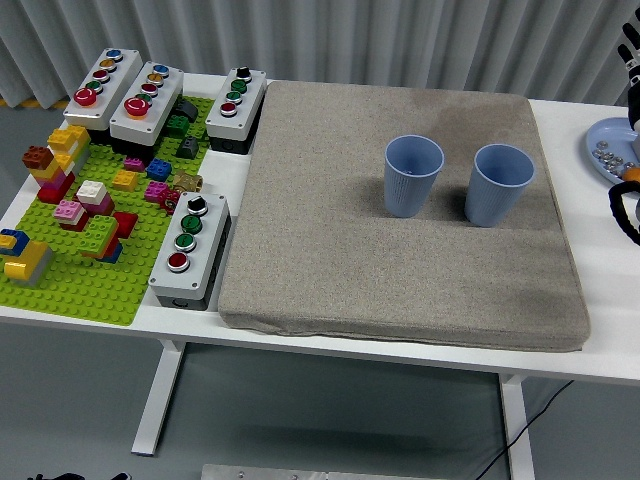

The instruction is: Pick cup pour cup place

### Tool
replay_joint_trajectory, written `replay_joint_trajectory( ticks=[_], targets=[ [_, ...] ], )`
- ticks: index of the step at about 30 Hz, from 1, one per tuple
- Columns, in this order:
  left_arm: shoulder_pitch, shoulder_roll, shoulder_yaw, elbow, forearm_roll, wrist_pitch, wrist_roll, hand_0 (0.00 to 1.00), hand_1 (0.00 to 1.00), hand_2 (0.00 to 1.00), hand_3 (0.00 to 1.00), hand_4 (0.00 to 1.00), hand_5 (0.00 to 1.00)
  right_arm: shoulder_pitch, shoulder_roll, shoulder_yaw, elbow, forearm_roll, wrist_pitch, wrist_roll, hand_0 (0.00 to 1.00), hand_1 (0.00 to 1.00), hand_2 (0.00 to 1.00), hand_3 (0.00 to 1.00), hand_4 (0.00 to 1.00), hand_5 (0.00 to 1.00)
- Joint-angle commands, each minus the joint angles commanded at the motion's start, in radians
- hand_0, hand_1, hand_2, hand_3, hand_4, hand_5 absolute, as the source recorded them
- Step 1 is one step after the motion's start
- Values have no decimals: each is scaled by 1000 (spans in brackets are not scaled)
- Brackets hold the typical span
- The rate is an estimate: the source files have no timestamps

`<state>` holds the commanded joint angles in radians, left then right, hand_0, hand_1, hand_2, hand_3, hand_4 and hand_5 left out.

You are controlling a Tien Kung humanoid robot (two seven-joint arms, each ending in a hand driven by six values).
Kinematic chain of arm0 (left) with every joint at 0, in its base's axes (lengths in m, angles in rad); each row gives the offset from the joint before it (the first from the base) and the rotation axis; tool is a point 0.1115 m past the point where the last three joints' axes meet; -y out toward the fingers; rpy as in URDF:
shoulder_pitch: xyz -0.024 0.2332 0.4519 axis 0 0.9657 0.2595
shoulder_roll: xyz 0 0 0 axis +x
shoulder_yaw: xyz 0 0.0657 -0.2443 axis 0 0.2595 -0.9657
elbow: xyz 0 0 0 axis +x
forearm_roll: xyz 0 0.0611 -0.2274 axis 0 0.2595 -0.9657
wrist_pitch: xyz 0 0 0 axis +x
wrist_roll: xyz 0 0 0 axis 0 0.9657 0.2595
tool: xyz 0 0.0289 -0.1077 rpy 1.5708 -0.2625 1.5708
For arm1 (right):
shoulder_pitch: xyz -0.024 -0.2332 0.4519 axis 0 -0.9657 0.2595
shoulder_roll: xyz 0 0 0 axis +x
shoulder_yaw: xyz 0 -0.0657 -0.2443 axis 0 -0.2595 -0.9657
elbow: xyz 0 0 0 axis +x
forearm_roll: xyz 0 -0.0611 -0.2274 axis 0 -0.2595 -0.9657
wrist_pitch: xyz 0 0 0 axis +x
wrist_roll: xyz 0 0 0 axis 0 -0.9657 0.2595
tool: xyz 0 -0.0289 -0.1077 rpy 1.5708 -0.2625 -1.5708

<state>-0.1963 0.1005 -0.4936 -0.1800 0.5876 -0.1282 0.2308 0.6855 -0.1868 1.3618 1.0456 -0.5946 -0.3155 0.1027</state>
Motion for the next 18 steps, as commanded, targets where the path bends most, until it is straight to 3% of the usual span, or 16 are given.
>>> replay_joint_trajectory(
  ticks=[18],
  targets=[
    [0,0,-36,0,26,2,3,776,764,817,656,504,998,3,-2,4,5,0,3,-6,959,811,780,779,826,879]
  ],
)
